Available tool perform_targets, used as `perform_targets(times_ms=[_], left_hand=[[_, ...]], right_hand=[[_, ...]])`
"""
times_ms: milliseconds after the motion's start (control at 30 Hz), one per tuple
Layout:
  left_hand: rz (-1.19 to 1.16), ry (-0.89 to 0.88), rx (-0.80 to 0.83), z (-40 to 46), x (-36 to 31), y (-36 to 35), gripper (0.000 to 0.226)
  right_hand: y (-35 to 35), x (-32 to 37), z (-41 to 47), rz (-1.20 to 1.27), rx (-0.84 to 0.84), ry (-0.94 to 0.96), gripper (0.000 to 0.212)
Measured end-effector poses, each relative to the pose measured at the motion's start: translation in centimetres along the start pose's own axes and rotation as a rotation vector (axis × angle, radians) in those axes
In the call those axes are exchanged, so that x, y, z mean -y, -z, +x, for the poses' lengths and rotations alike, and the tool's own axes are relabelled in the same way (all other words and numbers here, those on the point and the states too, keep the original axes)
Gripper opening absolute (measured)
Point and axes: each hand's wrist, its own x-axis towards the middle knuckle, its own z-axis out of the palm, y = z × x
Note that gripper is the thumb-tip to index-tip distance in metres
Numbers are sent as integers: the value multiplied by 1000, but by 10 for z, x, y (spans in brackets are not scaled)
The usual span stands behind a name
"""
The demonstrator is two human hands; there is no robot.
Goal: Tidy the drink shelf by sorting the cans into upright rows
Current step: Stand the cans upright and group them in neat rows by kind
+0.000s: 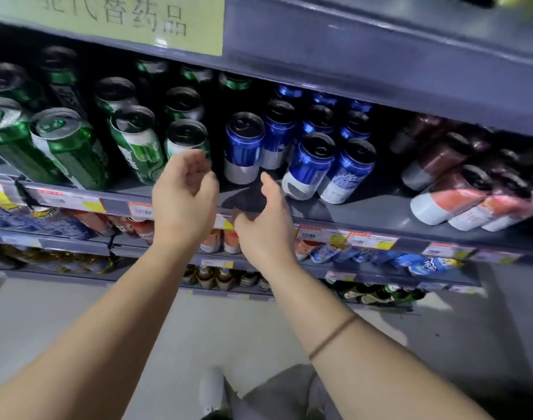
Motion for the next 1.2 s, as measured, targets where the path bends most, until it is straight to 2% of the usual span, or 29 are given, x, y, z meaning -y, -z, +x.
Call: perform_targets(times_ms=[67,133,233,367,467,633,767,800,867,1000,1200], left_hand=[[5,-5,55,-2,-10,-18,36],[58,-84,70,-2,-18,-36,46],[228,-153,63,3,-28,-59,61],[403,-152,-42,0,-38,-76,71],[410,-82,-119,8,-32,-83,77],[305,15,-203,18,-29,-104,102],[425,-20,-290,31,-13,-95,82],[449,-48,-271,32,-6,-91,76],[334,-90,-167,28,-1,-86,71],[23,5,110,28,4,-83,75],[-26,-13,330,37,18,-81,67]], right_hand=[[27,-17,-7,9,-52,13,62],[55,-31,-10,-5,-132,54,53],[95,-46,-5,-41,-239,150,47],[139,-63,11,-121,-289,277,48],[165,-79,24,-150,-294,313,52],[166,-101,45,-104,-281,183,68],[134,-96,56,-18,-232,120,92],[126,-92,56,27,-233,91,96],[117,-83,58,111,-245,24,94],[111,-74,65,88,-291,-13,73],[110,-88,72,-85,-372,-29,59]])
